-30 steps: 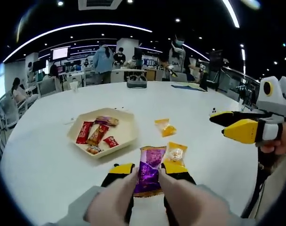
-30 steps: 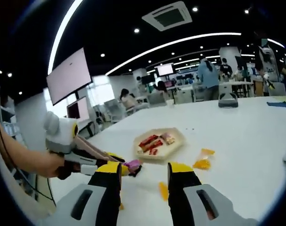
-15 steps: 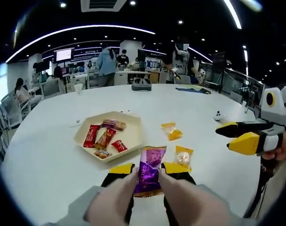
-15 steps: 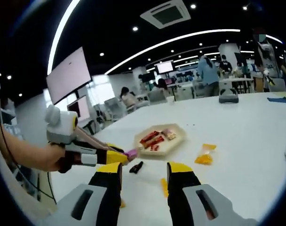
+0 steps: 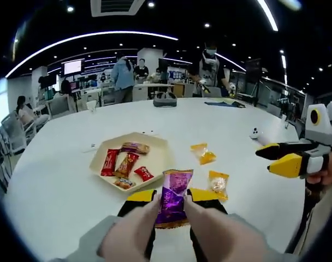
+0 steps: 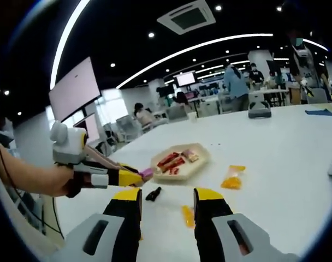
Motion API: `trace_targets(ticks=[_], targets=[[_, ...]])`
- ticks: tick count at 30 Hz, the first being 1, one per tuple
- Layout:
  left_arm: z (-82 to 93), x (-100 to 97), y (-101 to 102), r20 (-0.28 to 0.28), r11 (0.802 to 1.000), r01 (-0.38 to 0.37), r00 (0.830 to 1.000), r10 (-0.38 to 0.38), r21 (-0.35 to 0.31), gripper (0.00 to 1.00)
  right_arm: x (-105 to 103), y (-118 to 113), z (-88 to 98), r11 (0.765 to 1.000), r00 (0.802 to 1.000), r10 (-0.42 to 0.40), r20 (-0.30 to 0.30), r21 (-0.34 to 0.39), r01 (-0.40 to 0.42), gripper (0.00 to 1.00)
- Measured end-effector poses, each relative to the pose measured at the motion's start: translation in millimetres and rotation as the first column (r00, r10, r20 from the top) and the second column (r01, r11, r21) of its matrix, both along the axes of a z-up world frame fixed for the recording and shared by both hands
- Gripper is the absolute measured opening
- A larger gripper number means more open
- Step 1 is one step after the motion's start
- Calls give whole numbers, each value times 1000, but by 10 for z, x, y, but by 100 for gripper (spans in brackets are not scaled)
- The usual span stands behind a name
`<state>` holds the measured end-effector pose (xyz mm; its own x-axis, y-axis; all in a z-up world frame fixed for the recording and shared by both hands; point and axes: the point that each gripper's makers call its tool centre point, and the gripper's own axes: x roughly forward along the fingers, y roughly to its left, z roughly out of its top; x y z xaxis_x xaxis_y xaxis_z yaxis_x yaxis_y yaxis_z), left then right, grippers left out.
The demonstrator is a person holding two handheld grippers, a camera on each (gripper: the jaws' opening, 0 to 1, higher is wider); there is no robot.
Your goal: Place the target food into the container with the food tongs after gripping and lifting it, then release it inside without dropping or visibly crushing the food.
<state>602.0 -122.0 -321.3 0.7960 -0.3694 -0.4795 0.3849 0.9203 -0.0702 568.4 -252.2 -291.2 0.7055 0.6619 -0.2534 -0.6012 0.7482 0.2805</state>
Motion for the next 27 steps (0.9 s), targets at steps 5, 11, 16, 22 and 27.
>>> trace_targets(ticks=[5, 11, 16, 22, 27], targets=[[64, 63, -7, 10, 1000, 6, 1000, -6, 3, 20, -1, -52, 29, 1000, 1000, -18, 2, 9, 18, 38], [125, 146, -7, 27, 1000, 21, 999, -22, 10, 20, -31, -87, -30, 999, 999, -33, -1, -7, 33, 37], [254, 243, 44, 55, 1000, 1, 998, -1, -2, 20, 9, -141, -27, 999, 999, -53, -8, 4, 53, 37], [346, 310, 64, 65, 1000, -2, 998, 3, -9, 20, -4, -96, -41, 999, 999, -44, -10, 1, 44, 37], [435, 370, 54, 53, 997, -25, 998, 28, -67, 20, -16, -99, -40, 999, 999, -46, -13, 6, 46, 37]])
